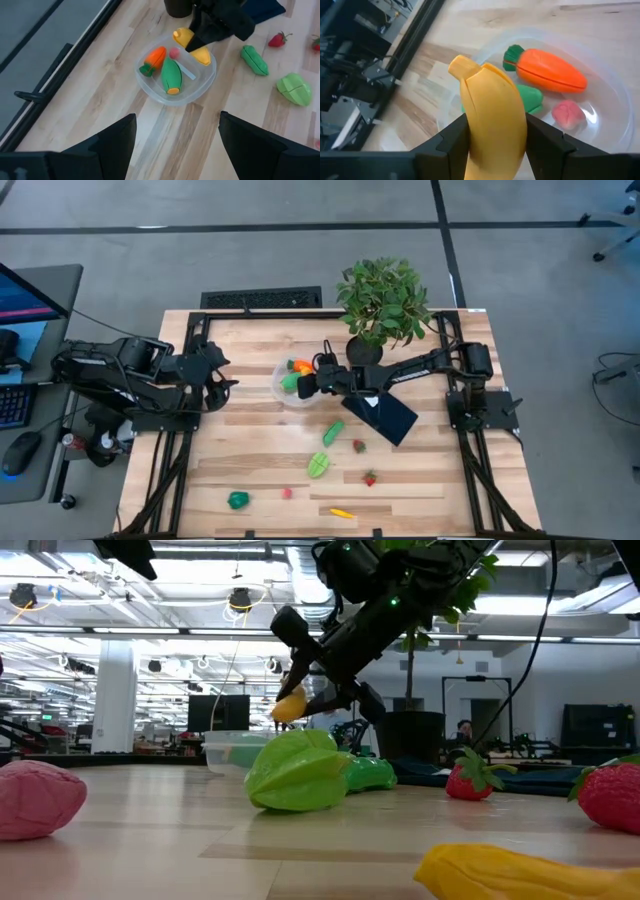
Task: Pick and placing Produce into tupperware
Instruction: Put the yellow banana into the transparent bin, then put the green bell pepper into the transparent bin
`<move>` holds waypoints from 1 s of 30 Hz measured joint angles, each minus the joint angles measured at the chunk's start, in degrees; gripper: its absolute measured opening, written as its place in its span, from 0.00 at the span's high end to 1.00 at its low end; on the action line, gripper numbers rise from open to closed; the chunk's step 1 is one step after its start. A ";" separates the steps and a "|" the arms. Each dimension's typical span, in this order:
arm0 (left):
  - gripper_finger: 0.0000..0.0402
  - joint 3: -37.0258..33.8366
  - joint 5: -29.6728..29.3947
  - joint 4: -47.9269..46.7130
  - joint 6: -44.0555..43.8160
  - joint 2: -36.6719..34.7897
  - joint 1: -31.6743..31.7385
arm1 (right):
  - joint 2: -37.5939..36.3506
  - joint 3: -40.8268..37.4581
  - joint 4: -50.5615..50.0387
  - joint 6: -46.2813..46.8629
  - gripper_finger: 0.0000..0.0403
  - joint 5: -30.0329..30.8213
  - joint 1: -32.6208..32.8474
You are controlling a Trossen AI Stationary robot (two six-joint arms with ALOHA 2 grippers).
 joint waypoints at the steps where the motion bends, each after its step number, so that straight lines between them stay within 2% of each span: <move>1: 0.32 0.00 -0.02 0.00 0.00 0.00 0.02 | 0.00 0.00 -0.26 -0.31 0.60 0.00 0.12; 21: 0.32 0.00 -0.27 0.02 -0.07 0.00 0.00 | -0.02 -0.02 -2.17 -1.87 0.49 -0.04 0.22; 30: 0.32 0.00 -0.25 0.02 -0.09 0.00 0.02 | -0.02 -0.04 -2.17 -1.81 0.47 -0.10 0.30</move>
